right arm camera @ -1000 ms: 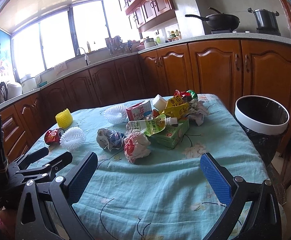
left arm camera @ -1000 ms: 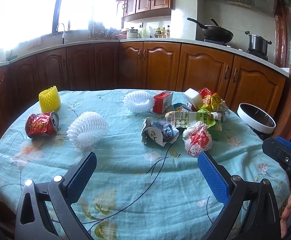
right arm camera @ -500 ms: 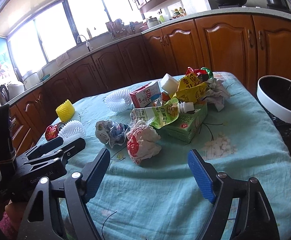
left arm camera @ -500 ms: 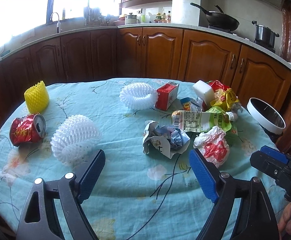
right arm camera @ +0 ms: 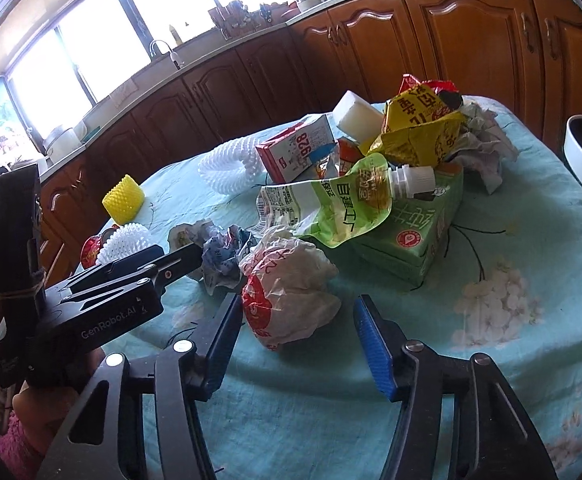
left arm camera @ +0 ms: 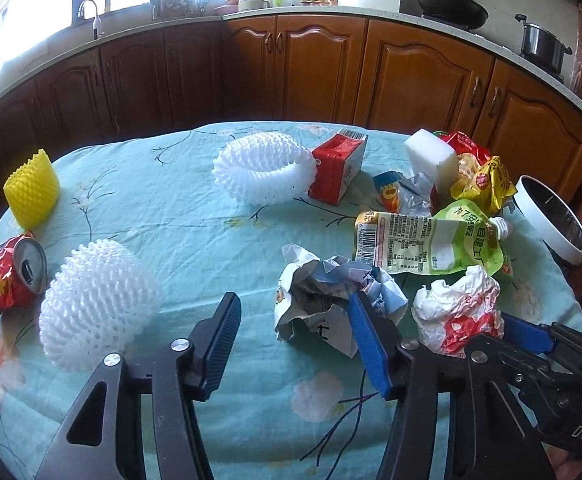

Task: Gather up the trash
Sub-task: 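Grasp the crumpled paper wrapper with the left tool while the right tool grasps the white-red plastic bag, then carry both items over the black bin and open both tools to drop them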

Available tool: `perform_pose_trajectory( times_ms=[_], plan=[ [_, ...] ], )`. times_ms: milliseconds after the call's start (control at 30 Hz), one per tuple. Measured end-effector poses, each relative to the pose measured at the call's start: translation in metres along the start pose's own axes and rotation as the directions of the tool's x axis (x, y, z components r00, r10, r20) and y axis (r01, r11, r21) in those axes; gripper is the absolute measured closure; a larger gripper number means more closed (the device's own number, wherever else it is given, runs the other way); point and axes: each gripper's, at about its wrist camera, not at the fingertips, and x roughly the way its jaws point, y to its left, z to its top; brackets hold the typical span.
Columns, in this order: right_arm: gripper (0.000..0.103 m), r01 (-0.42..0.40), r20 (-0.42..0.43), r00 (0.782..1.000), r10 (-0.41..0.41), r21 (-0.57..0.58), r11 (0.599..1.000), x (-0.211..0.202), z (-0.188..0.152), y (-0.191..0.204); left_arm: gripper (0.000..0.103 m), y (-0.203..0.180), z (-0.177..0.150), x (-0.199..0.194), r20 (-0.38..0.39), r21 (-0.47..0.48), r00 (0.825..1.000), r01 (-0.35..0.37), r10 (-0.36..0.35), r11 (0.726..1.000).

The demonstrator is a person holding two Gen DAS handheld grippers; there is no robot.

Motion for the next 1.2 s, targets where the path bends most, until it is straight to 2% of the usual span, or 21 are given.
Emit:
perform_pose_trajectory(
  times_ms=[33,67,100,133,167,433,733,867,1200],
  plan=[
    [0.061,-0.012,-0.009,1.0,0.012,0.005,1.0,0.001,0.0,-0.001,0.065,0.0,0.001,0.003,-0.007,-0.001,1.0,0.012,-0.012,1.0],
    [0.064,-0.025,-0.017,1.0,0.025,0.009,1.0,0.002,0.0,-0.002,0.075,0.0,0.002,0.006,-0.016,-0.004,1.0,0.027,-0.027,1.0],
    [0.066,-0.033,-0.018,0.999,0.033,0.012,0.999,0.002,-0.001,-0.003,0.076,0.0,0.002,0.007,-0.016,-0.008,0.999,0.034,-0.034,0.999],
    [0.072,-0.041,-0.015,0.999,0.041,0.013,0.999,-0.001,-0.001,-0.004,0.083,0.0,0.003,0.006,-0.01,-0.011,0.999,0.039,-0.04,0.999],
    [0.074,-0.049,-0.013,0.999,0.049,0.014,0.999,-0.005,-0.002,-0.004,0.087,0.001,0.003,0.004,-0.006,-0.014,0.999,0.051,-0.051,0.999],
    [0.077,-0.048,0.043,0.998,0.047,0.012,0.999,-0.045,-0.005,-0.019,0.09,-0.011,-0.002,-0.032,0.036,-0.022,0.991,0.127,-0.126,0.992],
    [0.077,0.044,0.115,0.992,-0.054,0.084,0.995,-0.09,-0.005,-0.068,0.09,-0.057,0.004,-0.054,0.042,0.031,0.965,0.256,-0.257,0.966],
    [0.077,0.086,0.148,0.984,-0.103,0.118,0.989,-0.111,-0.002,-0.093,0.09,-0.082,0.015,-0.05,0.032,0.067,0.952,0.302,-0.304,0.951],
    [0.077,0.189,0.211,0.949,-0.235,0.215,0.958,-0.155,0.017,-0.161,0.09,-0.155,0.041,-0.016,0.013,0.172,0.938,0.338,-0.345,0.925]
  ],
)
